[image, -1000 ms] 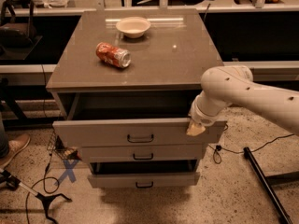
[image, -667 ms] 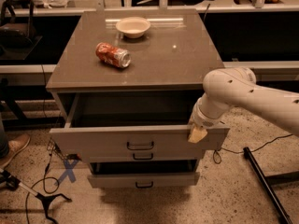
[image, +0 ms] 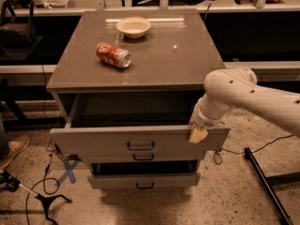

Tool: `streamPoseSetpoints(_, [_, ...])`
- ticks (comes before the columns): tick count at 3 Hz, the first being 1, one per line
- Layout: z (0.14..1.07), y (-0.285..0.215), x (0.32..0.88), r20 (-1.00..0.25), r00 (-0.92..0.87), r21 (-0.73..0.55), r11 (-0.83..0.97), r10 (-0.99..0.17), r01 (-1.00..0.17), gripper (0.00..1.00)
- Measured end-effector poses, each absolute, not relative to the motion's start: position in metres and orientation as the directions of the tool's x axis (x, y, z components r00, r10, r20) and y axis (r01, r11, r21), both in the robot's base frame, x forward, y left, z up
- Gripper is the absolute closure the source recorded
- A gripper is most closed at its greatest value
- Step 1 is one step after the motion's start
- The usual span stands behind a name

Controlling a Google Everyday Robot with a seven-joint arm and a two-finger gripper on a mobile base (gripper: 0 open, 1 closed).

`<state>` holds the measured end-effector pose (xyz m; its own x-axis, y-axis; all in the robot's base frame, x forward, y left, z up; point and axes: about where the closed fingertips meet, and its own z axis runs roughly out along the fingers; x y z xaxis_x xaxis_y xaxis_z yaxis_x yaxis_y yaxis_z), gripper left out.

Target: Open top drawer

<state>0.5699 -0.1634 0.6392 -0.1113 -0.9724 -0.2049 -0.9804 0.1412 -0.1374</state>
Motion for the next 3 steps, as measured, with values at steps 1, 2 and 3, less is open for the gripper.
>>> streamPoseSetpoints(1, [0.6396, -0.1634, 0.5699, -0.205, -0.111, -0.137, 0.141, -0.972, -0.980, 0.35])
streamPoseSetpoints(2, [0.6383, -0.1630, 0.5693, -0.204, -0.111, -0.135, 0.140, -0.973, -0.981, 0.12])
streamPoseSetpoints(3, [0.6404, -0.1621, 0.5613, -0.211, -0.084, -0.127, 0.112, -0.974, -0.986, 0.00])
